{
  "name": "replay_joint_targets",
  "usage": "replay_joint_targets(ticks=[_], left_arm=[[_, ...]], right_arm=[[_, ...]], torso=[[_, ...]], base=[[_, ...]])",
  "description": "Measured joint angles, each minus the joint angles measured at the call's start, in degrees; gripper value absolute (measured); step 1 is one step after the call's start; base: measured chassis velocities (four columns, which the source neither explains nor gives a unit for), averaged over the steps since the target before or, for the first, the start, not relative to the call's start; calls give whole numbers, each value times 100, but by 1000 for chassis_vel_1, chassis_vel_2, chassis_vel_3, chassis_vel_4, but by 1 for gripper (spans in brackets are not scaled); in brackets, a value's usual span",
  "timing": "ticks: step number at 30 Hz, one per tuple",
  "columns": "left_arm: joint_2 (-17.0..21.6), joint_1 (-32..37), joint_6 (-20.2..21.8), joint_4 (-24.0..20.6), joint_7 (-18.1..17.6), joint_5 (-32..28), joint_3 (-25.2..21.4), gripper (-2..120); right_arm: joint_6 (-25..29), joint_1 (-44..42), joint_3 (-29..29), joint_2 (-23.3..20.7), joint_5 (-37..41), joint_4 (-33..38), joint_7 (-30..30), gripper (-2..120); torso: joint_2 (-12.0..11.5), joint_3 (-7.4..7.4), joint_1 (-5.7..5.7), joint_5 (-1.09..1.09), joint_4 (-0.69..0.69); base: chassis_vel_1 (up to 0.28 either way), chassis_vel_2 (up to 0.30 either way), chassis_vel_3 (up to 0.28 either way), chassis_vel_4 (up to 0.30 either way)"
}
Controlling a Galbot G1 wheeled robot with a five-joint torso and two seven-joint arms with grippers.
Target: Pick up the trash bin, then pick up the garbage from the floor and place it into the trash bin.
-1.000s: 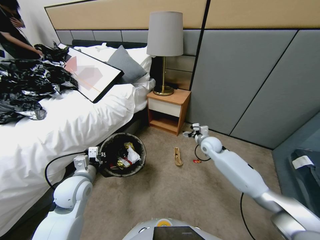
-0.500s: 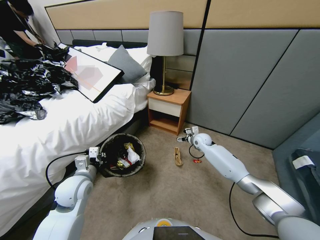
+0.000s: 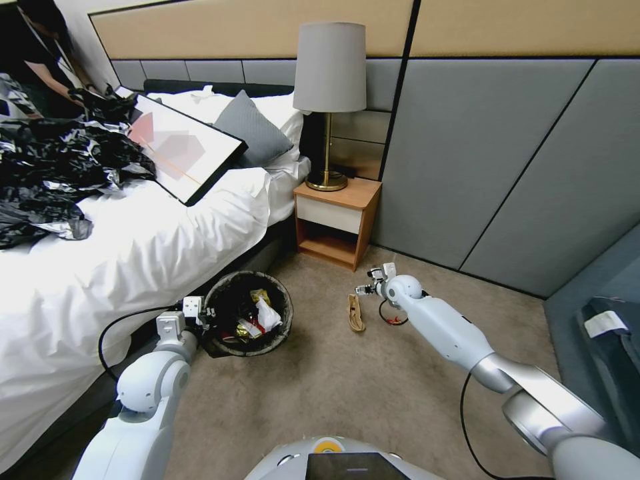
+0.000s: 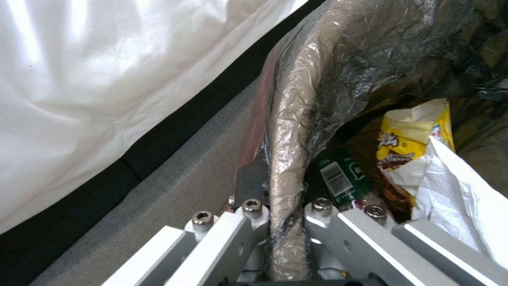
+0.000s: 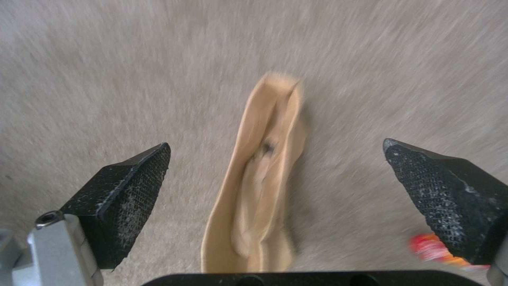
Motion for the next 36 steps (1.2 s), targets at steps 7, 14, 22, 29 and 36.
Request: replay_joint_targets(ticks=[7,14,22,29,36], left_arm=[[-4,23,0,-7,21,23,-18,0],[-8,20,0,23,45,49,4,0],[-19,-2,0,59,69,78,77,0],[-34,12,0,78,91,129,129,0],[-51,3,0,99,105,158,163,0]], right_arm=[[74,-15,-34,684,-167,-835,-49,100],[158,-117,-10,974,-192,-961,15,100],[299,-205,34,1175,-362,-1240,48,100],[374,-260,56,1152,-486,-1357,48,100],[397,-285,66,1116,-559,-1368,27,100]], torso=[[0,0,0,2,3],[0,0,0,0,0],[0,0,0,1,0],[0,0,0,1,0],[0,0,0,1,0]], base=[[0,0,0,0],[0,0,0,0],[0,0,0,0],[0,0,0,0],[0,0,0,0]])
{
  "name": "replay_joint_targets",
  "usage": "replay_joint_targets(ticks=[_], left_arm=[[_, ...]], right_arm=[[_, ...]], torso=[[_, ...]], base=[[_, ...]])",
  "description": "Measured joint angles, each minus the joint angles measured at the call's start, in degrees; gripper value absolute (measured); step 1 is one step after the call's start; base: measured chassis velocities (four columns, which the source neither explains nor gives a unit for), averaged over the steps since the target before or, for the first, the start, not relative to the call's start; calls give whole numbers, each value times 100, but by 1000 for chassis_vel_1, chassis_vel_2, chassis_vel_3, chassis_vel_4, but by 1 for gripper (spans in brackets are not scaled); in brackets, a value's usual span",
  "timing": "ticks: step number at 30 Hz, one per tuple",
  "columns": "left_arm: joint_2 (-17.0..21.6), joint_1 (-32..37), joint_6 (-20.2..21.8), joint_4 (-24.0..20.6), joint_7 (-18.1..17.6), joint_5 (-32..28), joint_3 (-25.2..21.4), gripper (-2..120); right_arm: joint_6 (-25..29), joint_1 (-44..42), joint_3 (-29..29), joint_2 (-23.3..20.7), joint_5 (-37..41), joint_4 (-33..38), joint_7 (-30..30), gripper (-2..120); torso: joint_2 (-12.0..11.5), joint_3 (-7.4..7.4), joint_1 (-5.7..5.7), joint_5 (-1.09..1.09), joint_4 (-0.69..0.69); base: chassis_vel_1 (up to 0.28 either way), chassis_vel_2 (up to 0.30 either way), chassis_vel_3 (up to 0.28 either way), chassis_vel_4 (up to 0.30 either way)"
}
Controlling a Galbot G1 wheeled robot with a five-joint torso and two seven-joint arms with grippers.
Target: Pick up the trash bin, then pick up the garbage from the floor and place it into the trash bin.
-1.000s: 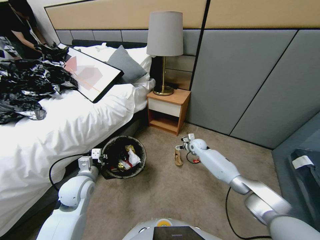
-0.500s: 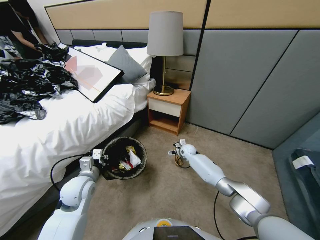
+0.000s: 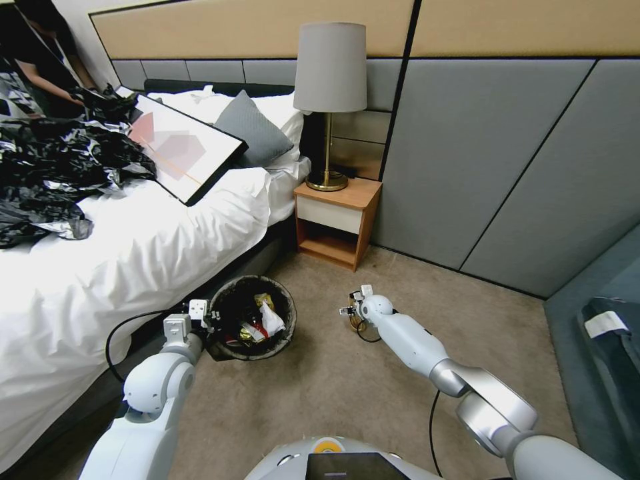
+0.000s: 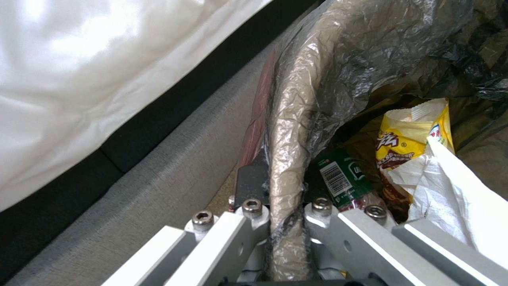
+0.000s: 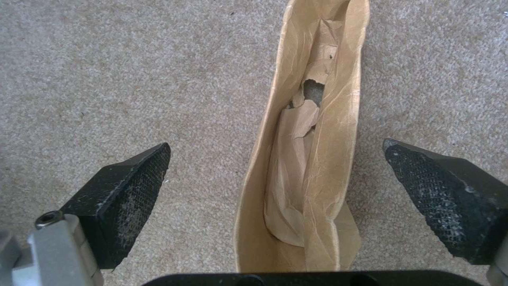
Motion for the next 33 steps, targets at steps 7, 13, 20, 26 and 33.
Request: replay_joint_targets(ticks=[7,13,20,26,33], left_arm=[[-27,-7,0,24,6,28,44,0],[-30,-15,0,24,11,30,39,0],[-3,4,0,24,27,31,-25,0],[-20,-16,0,50,30,54,-7,0],[-19,-34,0,58,40,57,1,0]], right_arm=[[57,-1,2,88,-173,-191,-82,100],[226,2,37,268,-397,-666,-211,100],[558,-26,127,361,-815,-1350,-495,100],[614,-67,148,357,-845,-1409,-530,100],[723,-95,140,351,-1010,-1356,-637,87]], torso=[[0,0,0,0,0],[0,0,0,1,1],[0,0,0,0,0],[0,0,0,0,0],[0,0,0,0,-1]], base=[[0,0,0,0],[0,0,0,0],[0,0,0,0],[0,0,0,0],[0,0,0,0]])
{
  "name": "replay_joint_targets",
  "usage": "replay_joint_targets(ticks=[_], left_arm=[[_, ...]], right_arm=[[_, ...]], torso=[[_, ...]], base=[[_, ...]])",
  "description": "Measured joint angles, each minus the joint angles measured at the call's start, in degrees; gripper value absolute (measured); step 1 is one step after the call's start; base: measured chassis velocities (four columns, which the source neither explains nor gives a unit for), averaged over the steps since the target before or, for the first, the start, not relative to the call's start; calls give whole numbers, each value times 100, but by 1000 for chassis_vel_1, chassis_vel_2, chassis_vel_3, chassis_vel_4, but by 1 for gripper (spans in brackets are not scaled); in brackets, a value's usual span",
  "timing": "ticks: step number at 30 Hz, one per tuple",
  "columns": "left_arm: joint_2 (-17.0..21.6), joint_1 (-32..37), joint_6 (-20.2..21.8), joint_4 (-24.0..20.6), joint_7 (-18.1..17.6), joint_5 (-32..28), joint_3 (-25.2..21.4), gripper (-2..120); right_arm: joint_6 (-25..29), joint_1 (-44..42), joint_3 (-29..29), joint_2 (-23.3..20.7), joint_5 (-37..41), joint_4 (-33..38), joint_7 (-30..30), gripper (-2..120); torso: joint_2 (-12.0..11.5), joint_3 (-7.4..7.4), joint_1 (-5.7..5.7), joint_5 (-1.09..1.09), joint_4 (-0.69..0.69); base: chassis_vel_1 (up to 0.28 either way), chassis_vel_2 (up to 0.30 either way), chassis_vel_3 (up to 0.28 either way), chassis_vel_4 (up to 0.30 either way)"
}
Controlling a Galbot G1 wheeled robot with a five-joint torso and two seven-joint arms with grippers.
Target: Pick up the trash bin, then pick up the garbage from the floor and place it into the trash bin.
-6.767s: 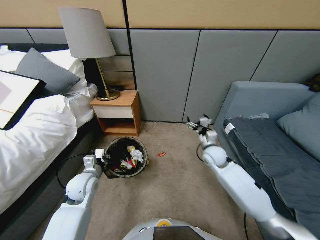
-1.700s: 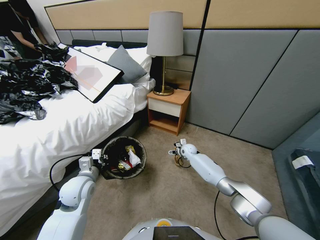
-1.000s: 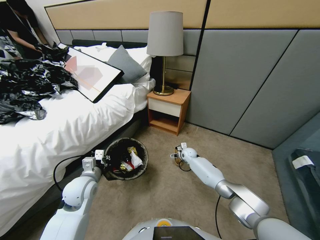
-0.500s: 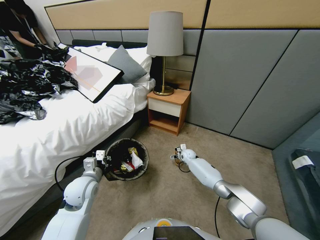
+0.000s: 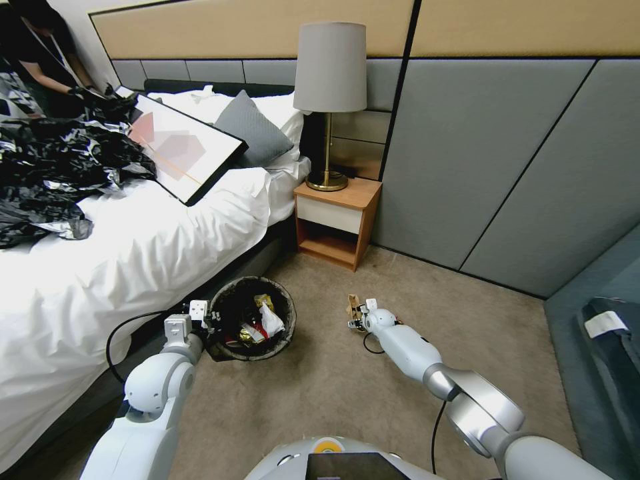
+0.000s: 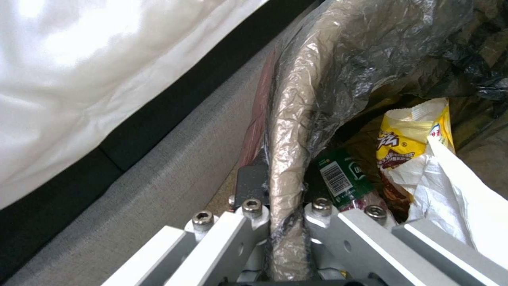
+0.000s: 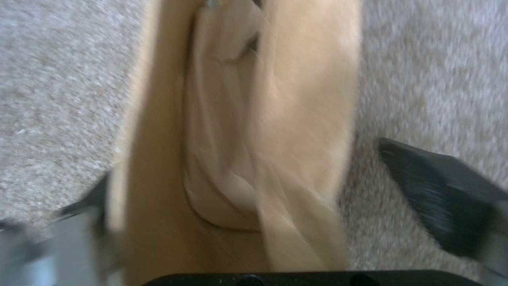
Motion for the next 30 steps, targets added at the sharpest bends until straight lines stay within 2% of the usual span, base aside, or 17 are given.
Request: replay_joint_targets(ticks=[5,7,10,11,15,16,18,20,22,30], left_arm=[[-1,-12,0,17,4,7,-1,0],[-5,-12,0,20,6,9,0,0],[0,-13,0,26,20,11,-9,0],[0,-13,0,26,20,11,-9,0],[-5,-32,0,48,21,11,-16,0],[-5,-32,0,48,21,11,-16,0],[-30,-38,0,55,22,23,15,0],[-39,-39,0,55,22,27,26,0],[-45,-39,0,55,22,33,41,0],[1,-34,0,55,20,30,2,0]], right_arm=[[-6,-2,-46,30,-18,167,0,66],[-4,-2,-51,48,-42,169,2,63],[8,2,-59,85,-93,237,45,47],[8,2,-59,85,-93,237,45,47],[6,19,-83,58,-87,403,93,28],[6,19,-83,58,-87,403,93,28],[3,26,-84,45,-63,457,106,18],[2,26,-84,42,-46,471,112,14],[5,26,-73,37,-13,490,124,3],[7,-33,-14,-112,225,820,220,0]], torso=[[0,0,0,0,2],[0,0,0,0,1],[0,0,0,0,1],[0,0,0,0,1],[0,0,0,0,1],[0,0,0,0,1],[0,0,0,0,1],[0,0,0,0,1],[0,0,0,0,1],[0,0,0,0,1]], base=[[0,0,0,0],[0,0,0,0],[0,0,0,0],[0,0,0,0],[0,0,0,0],[0,0,0,0],[0,0,0,0],[0,0,0,0],[0,0,0,0],[0,0,0,0]])
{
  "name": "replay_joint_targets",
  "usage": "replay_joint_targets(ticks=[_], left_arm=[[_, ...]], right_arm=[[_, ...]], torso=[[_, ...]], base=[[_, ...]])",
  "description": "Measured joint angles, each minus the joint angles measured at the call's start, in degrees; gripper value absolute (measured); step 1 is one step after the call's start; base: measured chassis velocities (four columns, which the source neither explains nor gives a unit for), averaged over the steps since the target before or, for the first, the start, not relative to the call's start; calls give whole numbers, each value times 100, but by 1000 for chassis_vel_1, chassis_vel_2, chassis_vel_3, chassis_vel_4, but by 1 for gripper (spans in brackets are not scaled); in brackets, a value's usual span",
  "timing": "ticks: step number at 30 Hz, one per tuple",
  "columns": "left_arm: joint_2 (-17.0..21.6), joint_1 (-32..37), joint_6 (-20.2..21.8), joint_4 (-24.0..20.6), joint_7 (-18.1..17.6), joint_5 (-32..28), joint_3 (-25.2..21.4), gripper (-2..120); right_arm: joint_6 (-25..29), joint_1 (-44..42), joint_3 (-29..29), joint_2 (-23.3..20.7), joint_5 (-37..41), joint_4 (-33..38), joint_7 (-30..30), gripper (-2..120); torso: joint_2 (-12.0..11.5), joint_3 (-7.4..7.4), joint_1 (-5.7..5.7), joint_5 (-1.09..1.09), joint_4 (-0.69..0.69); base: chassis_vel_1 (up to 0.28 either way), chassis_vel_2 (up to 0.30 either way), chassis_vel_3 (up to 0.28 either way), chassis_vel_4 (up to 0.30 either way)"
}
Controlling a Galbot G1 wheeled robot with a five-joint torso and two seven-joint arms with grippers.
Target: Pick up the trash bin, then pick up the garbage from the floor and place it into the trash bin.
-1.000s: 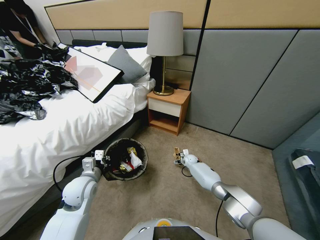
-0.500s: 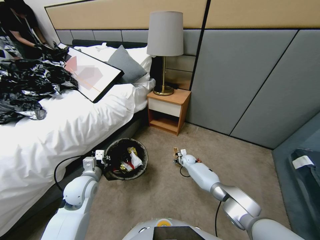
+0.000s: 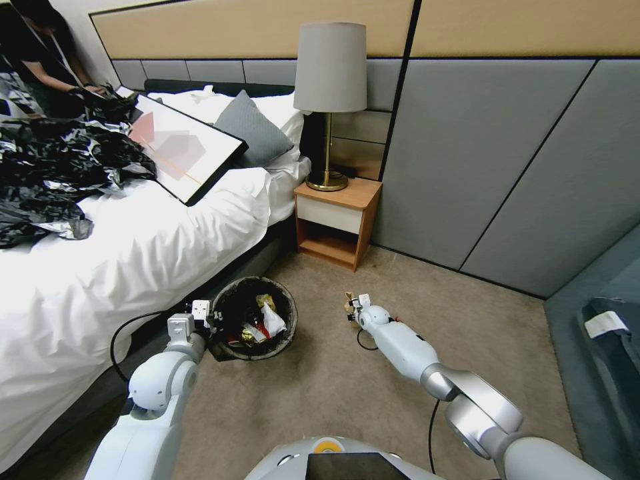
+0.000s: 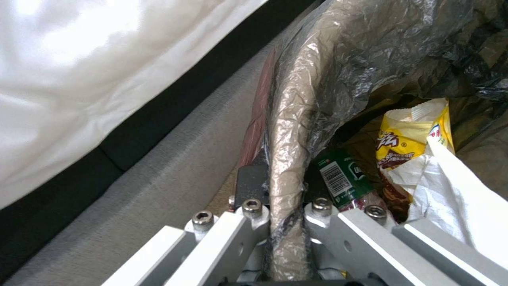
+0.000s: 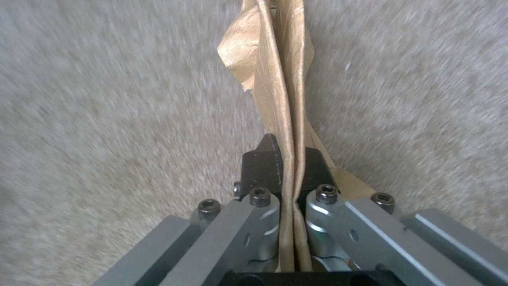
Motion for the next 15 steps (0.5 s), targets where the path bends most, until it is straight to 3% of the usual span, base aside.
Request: replay_joint_targets(ticks=[10,12,15], left_arm=[[21,-9,0,3,-9,-9,12,0],[35,-17,0,-8,-10,-16,24,0],[51,-23,0,-13,-10,-22,32,0]], right_arm=[[-166,-152,126,-638,666,1244,313,0],[-281,-182,215,-1027,997,1948,513,0],[-335,-188,277,-1302,1208,2436,636,0]], torso=[[0,0,0,2,0],[0,0,0,1,0],[0,0,0,1,-1]], base=[[0,0,0,0],[0,0,0,0],[0,0,0,0]])
